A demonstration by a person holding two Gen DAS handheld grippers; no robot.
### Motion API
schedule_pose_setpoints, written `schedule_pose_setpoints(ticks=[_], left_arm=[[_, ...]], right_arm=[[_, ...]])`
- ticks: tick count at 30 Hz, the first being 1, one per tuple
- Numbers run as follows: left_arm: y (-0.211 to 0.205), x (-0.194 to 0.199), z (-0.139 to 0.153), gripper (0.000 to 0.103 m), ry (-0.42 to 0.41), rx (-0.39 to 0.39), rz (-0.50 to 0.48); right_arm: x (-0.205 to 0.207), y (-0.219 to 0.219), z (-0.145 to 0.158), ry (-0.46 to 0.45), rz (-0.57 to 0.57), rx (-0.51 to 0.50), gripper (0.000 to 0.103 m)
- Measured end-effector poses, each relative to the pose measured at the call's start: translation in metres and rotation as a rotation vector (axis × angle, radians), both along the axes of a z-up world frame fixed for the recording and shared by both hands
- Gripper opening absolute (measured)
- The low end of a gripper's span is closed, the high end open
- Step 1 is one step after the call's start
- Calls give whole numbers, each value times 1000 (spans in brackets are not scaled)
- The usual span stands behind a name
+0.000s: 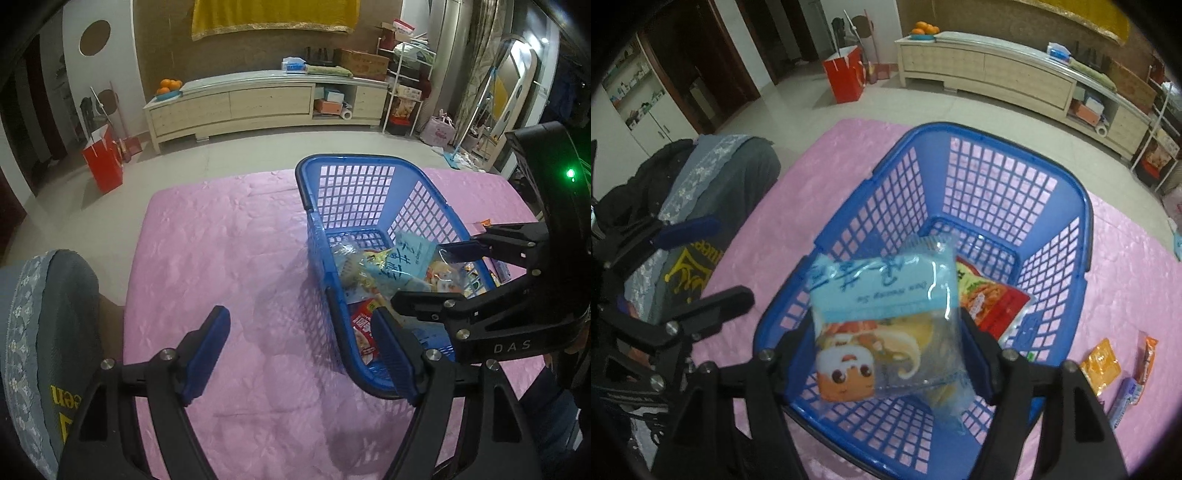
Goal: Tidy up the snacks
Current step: 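Lower the right gripper into the basket and open to drop the 'Dan Huang Su' bag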
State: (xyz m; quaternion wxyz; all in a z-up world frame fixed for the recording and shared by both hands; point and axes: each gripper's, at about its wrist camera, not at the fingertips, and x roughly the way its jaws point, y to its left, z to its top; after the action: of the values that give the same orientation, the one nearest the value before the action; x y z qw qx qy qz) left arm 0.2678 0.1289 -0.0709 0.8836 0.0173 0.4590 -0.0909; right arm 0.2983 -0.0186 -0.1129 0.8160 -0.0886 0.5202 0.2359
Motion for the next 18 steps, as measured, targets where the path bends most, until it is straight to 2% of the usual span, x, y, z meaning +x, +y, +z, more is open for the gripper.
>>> schedule_pose_setpoints(ticks=[5,12,18], left_arm=[[-4,-9,7,77,-13,2,12],[-27,-29,32,77,-69,3,12],[-60,-49,52,77,-116,10,-13]], right_arm=[[-15,-12,16,-76,-28,17,91],[-45,-37,50,-180,-48,16,92],[-73,-70,75,-210,-117,49,92]])
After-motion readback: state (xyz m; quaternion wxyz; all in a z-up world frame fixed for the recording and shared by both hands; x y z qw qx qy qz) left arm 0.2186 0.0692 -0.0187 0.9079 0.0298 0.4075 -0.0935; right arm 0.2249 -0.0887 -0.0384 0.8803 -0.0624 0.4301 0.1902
